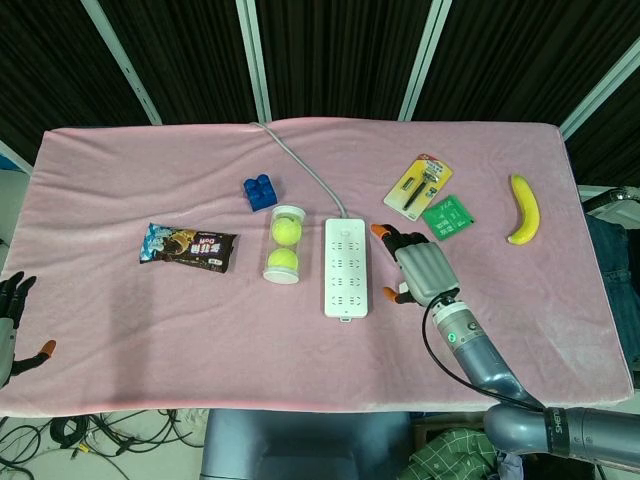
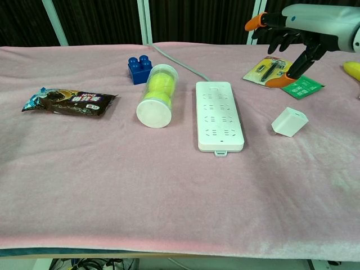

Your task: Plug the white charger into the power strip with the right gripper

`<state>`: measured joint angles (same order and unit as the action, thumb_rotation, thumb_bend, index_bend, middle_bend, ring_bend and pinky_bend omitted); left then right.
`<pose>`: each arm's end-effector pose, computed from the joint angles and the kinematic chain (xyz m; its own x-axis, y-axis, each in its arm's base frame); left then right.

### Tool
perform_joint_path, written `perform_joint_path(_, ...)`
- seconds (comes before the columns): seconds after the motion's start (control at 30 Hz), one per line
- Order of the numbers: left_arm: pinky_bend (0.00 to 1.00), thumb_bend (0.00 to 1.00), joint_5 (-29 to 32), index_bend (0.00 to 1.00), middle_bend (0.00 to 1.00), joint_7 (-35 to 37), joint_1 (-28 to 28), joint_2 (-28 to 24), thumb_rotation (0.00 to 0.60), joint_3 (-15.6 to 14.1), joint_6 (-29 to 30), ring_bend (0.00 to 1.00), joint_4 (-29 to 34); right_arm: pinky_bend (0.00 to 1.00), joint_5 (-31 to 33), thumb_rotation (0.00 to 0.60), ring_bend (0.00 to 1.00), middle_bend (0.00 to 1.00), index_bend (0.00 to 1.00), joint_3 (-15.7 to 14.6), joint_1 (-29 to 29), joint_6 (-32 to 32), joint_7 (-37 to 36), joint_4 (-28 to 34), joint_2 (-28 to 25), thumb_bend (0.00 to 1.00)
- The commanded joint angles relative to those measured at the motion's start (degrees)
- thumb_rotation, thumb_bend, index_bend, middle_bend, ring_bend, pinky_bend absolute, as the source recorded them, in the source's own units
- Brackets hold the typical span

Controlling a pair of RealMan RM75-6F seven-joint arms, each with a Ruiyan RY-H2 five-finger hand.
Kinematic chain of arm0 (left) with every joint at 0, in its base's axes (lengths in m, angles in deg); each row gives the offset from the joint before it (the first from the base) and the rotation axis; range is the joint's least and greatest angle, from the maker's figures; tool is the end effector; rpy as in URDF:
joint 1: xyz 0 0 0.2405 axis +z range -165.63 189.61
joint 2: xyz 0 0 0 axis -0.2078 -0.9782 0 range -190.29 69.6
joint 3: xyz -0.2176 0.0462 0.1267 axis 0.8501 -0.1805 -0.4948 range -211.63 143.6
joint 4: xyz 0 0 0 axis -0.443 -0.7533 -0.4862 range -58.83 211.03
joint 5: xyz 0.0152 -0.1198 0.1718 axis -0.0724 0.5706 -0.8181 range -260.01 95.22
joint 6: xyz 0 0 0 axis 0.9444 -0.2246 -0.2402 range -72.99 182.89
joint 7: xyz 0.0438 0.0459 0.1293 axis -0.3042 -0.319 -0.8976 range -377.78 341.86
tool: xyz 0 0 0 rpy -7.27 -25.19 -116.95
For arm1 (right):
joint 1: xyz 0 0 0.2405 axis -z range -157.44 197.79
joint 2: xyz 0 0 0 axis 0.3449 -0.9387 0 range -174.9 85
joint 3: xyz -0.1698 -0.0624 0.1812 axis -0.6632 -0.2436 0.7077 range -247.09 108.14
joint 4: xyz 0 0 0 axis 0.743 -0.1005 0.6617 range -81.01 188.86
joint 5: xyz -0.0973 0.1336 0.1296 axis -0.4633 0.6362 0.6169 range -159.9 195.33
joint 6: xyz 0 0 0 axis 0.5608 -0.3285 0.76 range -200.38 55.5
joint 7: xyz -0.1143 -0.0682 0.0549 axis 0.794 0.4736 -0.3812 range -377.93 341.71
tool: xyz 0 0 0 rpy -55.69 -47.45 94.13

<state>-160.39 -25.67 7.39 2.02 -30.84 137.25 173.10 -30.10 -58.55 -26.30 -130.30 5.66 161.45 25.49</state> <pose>-0.3183 0.1783 0.1624 0.4532 0.0666 0.8889 0.8810 0.1187 -0.4581 -0.1190 -0.3362 0.0639 0.3733 -0.3063 0.8757 -0.9128 -0.2900 0.2876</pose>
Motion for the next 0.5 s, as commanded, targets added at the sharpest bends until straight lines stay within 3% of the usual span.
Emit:
perform_joint_path(0.03, 0.0, 0.24, -0.1, 0.01, 0.0, -0.2, 0.0, 0.1, 0.6, -0.1, 0.1, 0.0, 0.0, 0.21, 0.0, 0.6, 0.25, 0.11, 0.0, -0.3, 0.2, 0.3, -0.6, -0.6, 0.2, 0.16)
perform_joint_path(0.5, 0.0, 0.24, 0.0, 0.01, 0.0, -0.9, -0.2, 0.3, 0.6, 0.0, -0.3, 0.0, 0.0, 0.21, -0.2, 0.6, 0.25, 0.11, 0.0, -0.7, 0.2, 1.1, -1.6, -2.8, 1.4, 0.16)
